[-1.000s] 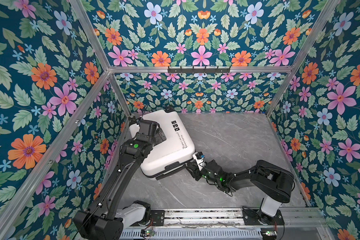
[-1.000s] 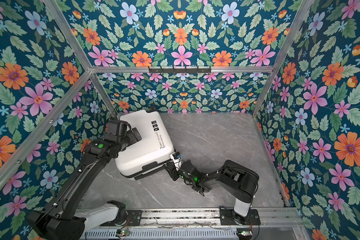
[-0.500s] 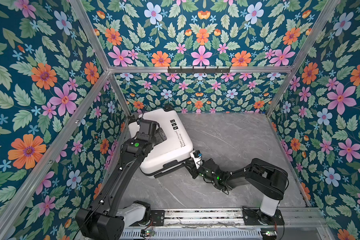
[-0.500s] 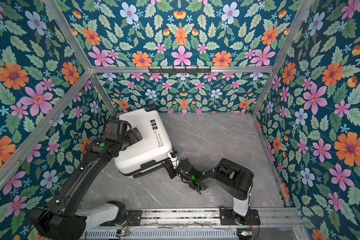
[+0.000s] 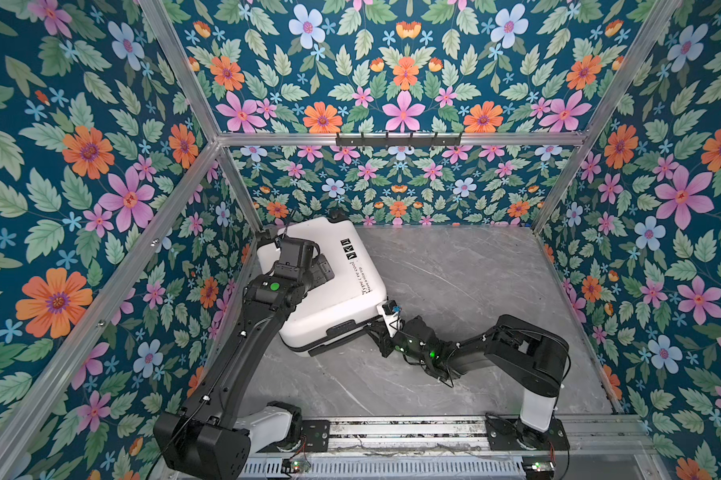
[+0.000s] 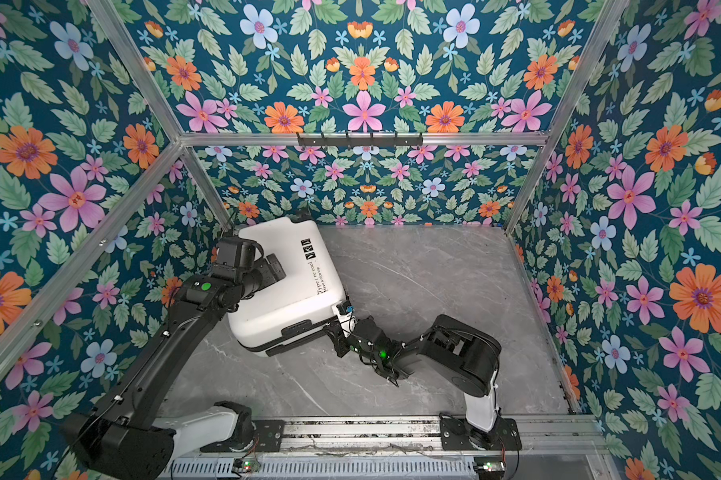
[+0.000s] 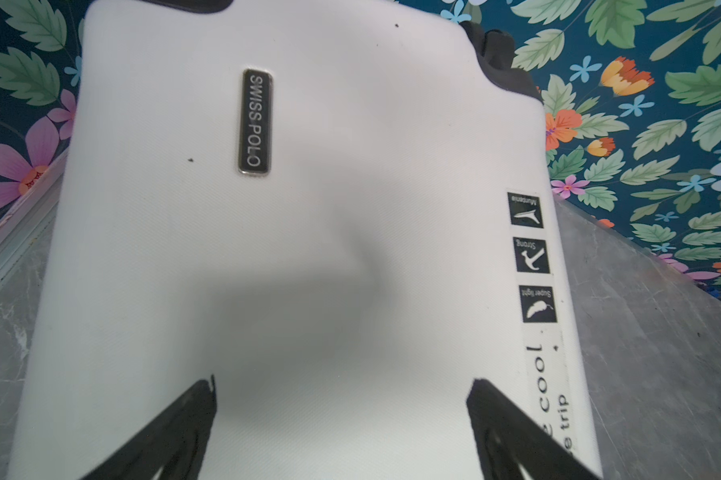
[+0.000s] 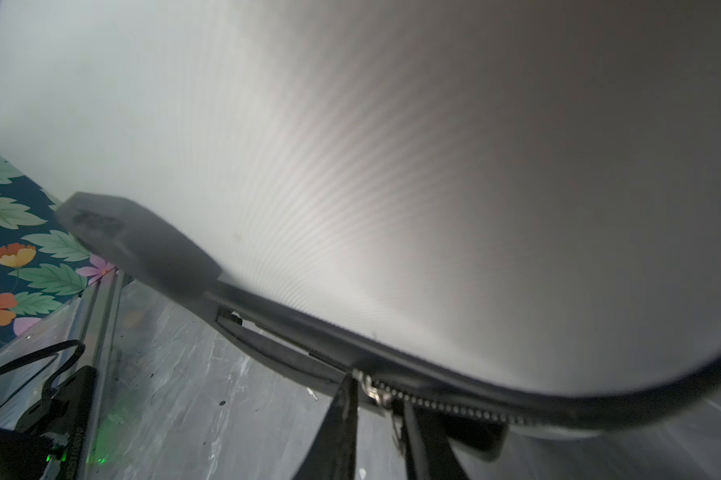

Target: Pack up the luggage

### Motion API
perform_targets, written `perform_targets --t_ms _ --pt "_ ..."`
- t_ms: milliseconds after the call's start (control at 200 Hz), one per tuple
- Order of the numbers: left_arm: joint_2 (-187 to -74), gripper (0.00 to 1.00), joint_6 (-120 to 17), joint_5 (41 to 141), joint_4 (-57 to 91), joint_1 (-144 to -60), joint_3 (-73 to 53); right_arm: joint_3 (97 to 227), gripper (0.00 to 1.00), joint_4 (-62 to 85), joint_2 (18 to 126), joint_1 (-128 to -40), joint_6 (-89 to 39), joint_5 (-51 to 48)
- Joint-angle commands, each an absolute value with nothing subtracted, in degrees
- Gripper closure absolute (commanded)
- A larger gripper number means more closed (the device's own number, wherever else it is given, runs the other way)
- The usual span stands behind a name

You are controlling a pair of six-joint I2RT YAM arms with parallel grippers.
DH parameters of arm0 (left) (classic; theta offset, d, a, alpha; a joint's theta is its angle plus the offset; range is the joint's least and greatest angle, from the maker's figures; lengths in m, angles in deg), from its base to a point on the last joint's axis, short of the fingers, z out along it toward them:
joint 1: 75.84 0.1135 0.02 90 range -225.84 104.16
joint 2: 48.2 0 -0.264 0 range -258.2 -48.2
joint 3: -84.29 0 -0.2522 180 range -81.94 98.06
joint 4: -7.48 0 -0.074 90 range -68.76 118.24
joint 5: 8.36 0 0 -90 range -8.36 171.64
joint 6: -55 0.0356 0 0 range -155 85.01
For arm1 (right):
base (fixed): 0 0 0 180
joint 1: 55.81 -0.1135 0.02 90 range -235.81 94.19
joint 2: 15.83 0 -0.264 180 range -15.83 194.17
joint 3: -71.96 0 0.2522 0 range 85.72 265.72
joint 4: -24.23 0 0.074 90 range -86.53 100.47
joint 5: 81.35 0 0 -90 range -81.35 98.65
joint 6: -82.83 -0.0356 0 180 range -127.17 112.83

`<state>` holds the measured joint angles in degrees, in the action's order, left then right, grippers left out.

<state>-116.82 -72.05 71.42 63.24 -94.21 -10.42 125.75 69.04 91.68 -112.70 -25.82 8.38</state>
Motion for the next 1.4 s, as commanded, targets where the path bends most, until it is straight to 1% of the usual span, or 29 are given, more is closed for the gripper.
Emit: perform_targets --t_ms 0,215,365,460,615,720,840,915,1055,1120,1170,1245,1335,1395 --pt "-116.7 0.03 -71.3 71.6 62.8 -94.1 -10.2 126.4 0.81 69.6 92.5 -112.7 -26.7 9.8" --pt "-116.8 0.02 -71.4 71.8 62.8 -94.1 -10.1 128.3 0.86 68.9 93.7 -112.7 -27.6 10.5" --pt "-116.7 0.03 -71.4 71.6 63.0 -94.1 -9.9 129.3 0.93 68.8 94.4 -112.7 -28.4 10.2" --pt "-117.1 0.03 -71.1 71.6 63.2 -94.1 -9.2 130.0 1.0 67.1 94.6 -112.7 -28.9 9.5" --pt "-118.3 0.03 -69.6 71.1 63.6 -94.1 -7.2 130.9 1.0 65.8 94.0 -112.8 -30.0 8.7" --pt "-119.6 0.03 -67.7 71.4 61.9 -94.3 -5.8 130.6 1.0 64.3 92.8 -112.7 -31.1 10.1" --pt "-123.1 0.03 -62.3 71.1 57.7 -97.7 -3.0 129.4 1.0 63.3 91.4 -112.7 -32.5 11.0" --pt "-127.9 0.03 -57.7 68.6 56.4 -101.5 1.7 129.1 1.0 62.7 90.9 -112.8 -33.0 10.6" --pt "-139.6 0.01 -50.6 67.3 55.9 -106.3 11.8 128.7 1.0 61.3 89.8 -112.7 -33.5 10.6" --pt "-145.8 0.01 -50.5 64.5 62.4 -106.7 19.4 128.7 1.0 60.6 89.5 -112.7 -33.5 10.6" --pt "-149.8 0.01 -50.8 62.9 70.1 -106.7 26.2 128.8 1.0 59.7 89.0 -112.7 -33.4 10.3" --pt "-154.2 0.0 -50.0 63.1 79.1 -106.7 33.8 128.2 1.0 59.0 88.2 -112.7 -33.0 10.9" --pt "-157.4 0.0 -49.3 61.2 87.1 -106.7 40.6 127.0 1.0 58.7 87.0 -112.7 -32.6 11.8" --pt "-158.8 0.0 -48.5 61.4 89.3 -106.7 42.1 126.3 1.0 58.9 86.4 -112.7 -32.3 12.4"
